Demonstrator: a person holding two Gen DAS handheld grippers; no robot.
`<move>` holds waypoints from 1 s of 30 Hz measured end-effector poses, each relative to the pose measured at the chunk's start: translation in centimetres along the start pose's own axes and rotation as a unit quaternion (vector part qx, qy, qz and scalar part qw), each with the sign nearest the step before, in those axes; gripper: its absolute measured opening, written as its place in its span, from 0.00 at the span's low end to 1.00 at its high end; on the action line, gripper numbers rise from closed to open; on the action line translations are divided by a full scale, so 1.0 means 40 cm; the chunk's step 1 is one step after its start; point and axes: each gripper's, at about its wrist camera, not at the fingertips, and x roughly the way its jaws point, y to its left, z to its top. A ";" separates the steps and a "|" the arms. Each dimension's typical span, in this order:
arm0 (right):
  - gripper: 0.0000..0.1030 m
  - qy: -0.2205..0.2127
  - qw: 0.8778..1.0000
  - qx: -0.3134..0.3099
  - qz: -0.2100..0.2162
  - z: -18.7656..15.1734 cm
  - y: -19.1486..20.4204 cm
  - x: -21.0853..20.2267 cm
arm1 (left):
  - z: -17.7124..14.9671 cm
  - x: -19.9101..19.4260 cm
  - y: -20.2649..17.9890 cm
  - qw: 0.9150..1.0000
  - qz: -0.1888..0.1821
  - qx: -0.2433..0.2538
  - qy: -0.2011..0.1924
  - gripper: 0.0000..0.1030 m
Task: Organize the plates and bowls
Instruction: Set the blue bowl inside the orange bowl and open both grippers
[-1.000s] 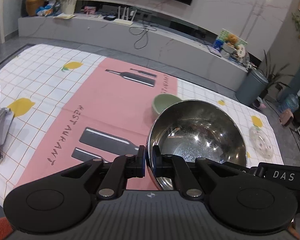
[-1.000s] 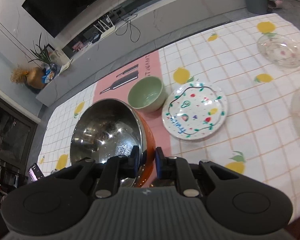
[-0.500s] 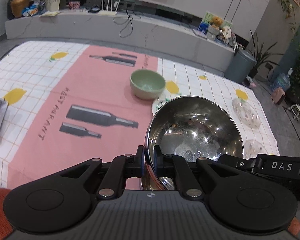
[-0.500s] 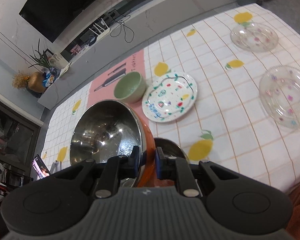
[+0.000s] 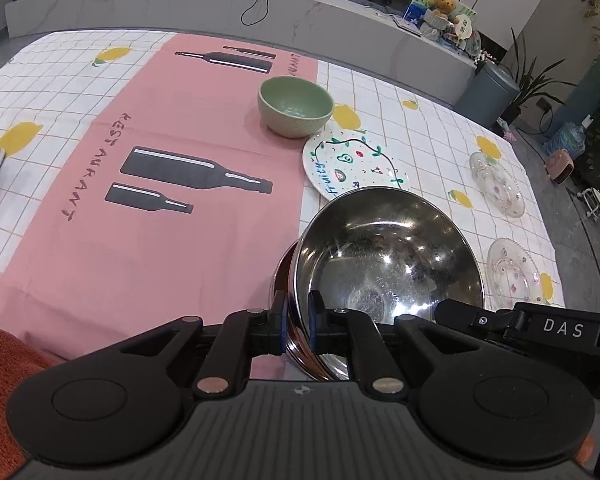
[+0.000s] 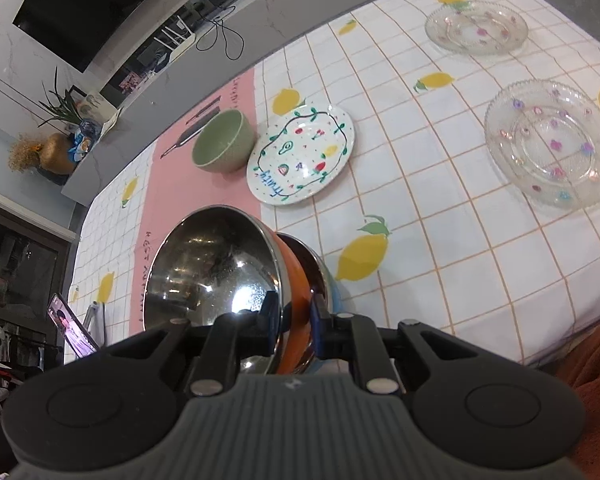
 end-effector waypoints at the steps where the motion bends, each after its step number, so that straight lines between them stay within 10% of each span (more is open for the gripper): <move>1: 0.14 0.002 1.000 0.000 0.000 0.001 -0.001 0.005 | 0.000 0.003 0.001 1.000 0.001 0.001 0.002 0.11; 30: 0.17 0.000 1.000 -0.010 -0.021 0.006 -0.001 0.034 | 0.008 0.015 0.006 1.000 0.012 0.011 -0.004 0.21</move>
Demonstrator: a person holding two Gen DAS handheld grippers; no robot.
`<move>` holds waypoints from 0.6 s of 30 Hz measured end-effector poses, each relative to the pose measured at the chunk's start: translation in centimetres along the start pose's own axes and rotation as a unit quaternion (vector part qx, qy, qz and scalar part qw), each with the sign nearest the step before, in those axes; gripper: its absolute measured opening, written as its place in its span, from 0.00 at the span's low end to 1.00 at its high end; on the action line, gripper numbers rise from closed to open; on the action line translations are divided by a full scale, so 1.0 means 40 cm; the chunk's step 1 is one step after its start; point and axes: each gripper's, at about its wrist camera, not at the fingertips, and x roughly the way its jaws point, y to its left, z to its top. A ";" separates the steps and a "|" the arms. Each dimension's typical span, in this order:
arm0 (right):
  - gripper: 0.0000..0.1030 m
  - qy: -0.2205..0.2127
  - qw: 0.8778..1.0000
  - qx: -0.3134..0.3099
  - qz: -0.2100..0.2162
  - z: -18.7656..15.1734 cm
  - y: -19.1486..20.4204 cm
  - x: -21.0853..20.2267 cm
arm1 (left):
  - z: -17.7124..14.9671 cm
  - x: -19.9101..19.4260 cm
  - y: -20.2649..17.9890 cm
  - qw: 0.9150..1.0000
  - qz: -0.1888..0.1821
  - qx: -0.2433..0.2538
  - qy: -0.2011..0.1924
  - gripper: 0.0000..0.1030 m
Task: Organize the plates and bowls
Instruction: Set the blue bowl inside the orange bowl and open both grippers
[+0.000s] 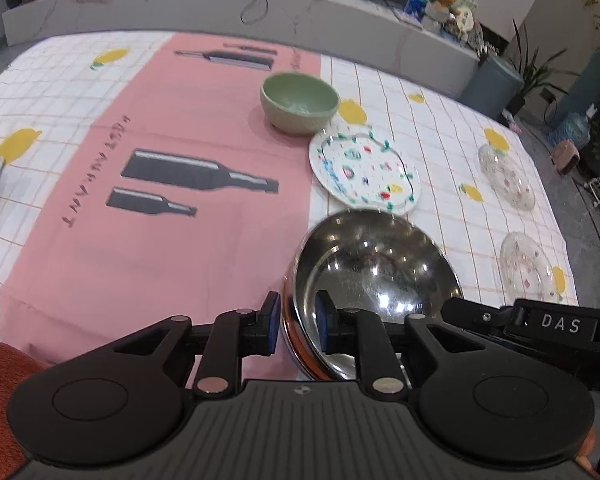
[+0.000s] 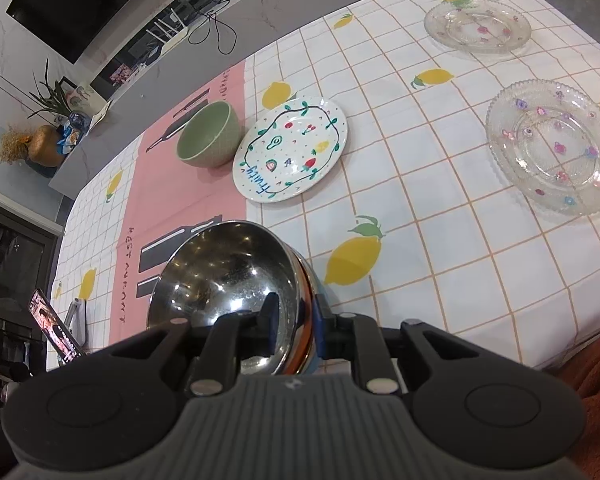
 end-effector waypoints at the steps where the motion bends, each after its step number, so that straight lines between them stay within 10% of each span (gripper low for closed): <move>1: 0.16 -0.003 1.000 0.002 0.002 0.001 -0.002 -0.004 | 0.002 -0.007 0.001 1.000 0.003 0.002 -0.008 0.21; 18: 0.07 -0.016 1.000 0.001 -0.003 0.001 -0.005 -0.014 | -0.002 0.000 0.013 1.000 -0.015 -0.005 -0.006 0.09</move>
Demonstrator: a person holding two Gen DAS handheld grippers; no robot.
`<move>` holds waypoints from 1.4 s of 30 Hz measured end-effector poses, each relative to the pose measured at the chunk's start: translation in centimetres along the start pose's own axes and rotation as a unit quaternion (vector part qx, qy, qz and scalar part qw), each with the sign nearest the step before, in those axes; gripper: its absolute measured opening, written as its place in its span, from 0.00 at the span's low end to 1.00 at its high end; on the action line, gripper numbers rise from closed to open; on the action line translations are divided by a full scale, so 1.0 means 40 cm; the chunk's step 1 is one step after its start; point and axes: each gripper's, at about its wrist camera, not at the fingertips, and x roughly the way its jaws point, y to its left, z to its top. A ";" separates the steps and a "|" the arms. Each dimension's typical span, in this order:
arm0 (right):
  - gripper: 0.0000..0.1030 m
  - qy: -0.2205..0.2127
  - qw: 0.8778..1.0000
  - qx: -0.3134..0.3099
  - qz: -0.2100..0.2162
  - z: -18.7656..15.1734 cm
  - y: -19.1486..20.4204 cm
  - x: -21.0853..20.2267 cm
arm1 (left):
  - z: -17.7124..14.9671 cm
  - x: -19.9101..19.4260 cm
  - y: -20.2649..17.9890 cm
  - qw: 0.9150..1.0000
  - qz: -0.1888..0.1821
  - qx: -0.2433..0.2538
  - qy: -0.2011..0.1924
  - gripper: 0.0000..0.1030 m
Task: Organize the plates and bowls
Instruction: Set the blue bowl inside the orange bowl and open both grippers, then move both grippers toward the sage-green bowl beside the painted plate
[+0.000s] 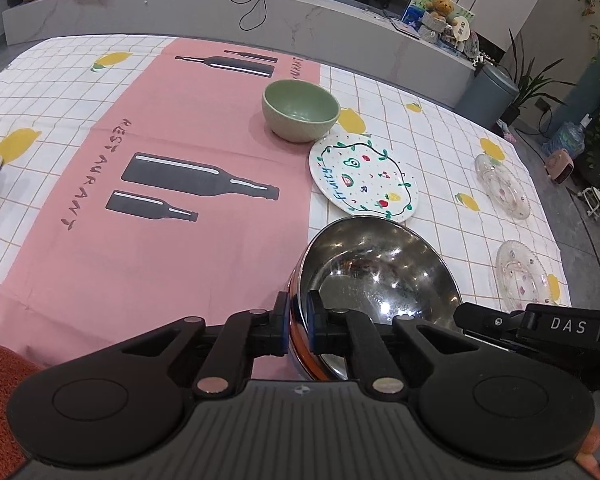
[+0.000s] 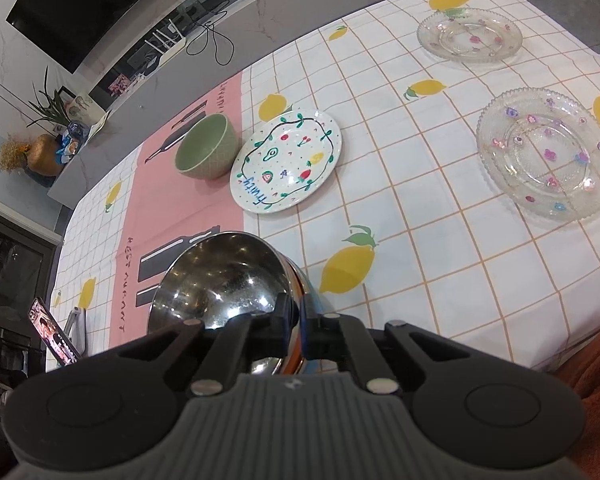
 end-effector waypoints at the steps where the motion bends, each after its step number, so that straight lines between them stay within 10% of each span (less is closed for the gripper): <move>1: 0.08 -0.003 1.000 -0.002 -0.003 0.000 0.002 -0.003 | 0.001 -0.007 -0.002 1.000 -0.001 0.003 -0.007 0.09; 22: 0.32 -0.062 0.993 -0.104 -0.008 0.098 0.137 -0.018 | 0.161 -0.045 -0.003 0.991 0.014 0.057 -0.123 0.27; 42: 0.47 -0.028 0.990 -0.130 -0.037 0.324 0.279 0.218 | 0.406 0.156 0.053 0.996 -0.017 0.024 -0.090 0.27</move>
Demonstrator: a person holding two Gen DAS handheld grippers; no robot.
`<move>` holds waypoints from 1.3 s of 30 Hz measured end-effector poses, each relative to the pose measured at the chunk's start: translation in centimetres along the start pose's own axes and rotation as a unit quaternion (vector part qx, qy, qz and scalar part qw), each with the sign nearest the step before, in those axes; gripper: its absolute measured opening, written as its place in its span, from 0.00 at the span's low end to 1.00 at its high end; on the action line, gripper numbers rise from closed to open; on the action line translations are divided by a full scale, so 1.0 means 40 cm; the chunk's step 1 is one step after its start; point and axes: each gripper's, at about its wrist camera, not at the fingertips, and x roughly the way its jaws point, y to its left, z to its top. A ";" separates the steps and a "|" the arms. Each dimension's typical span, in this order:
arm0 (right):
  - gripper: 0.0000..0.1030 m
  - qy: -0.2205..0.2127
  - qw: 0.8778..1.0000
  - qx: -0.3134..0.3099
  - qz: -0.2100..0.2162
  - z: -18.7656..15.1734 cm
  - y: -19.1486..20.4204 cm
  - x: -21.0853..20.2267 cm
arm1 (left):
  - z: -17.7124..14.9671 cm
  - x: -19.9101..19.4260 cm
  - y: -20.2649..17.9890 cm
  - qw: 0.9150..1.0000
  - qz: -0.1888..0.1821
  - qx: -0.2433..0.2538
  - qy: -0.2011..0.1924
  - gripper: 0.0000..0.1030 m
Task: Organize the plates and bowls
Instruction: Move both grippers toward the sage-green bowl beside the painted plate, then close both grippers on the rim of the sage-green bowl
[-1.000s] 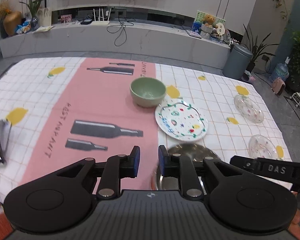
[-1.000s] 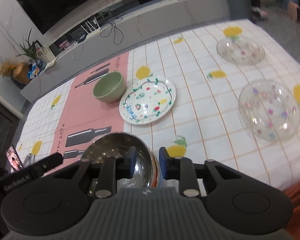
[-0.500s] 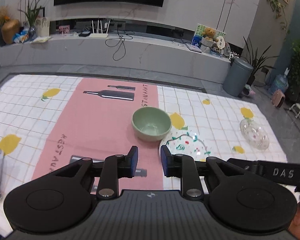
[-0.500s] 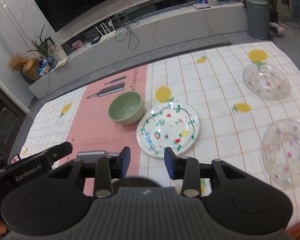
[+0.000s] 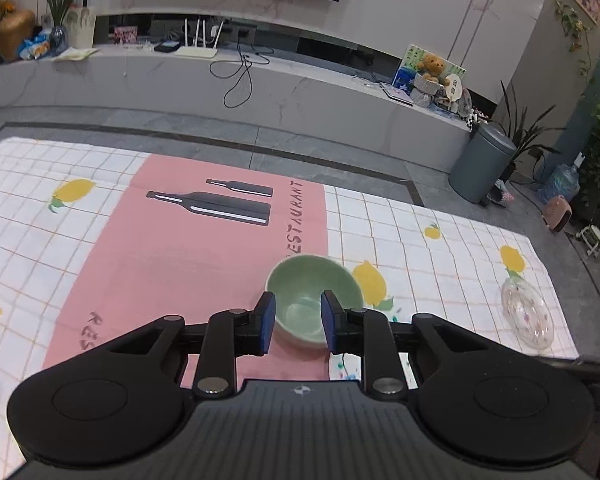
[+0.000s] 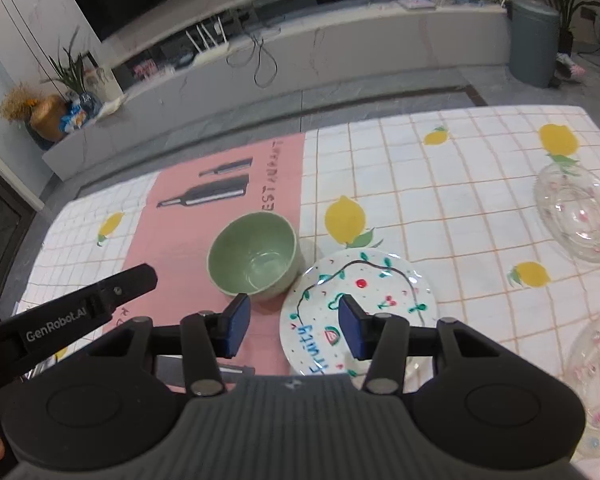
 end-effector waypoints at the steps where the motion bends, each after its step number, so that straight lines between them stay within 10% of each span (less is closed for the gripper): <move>1: 0.47 0.009 1.000 0.000 -0.002 0.010 0.004 0.019 | 0.005 0.015 0.005 1.000 -0.003 -0.004 0.004 0.27; 39: 0.14 0.095 0.994 0.038 -0.027 0.089 0.020 0.340 | -0.026 0.253 0.113 0.990 -0.019 -0.120 0.075 0.17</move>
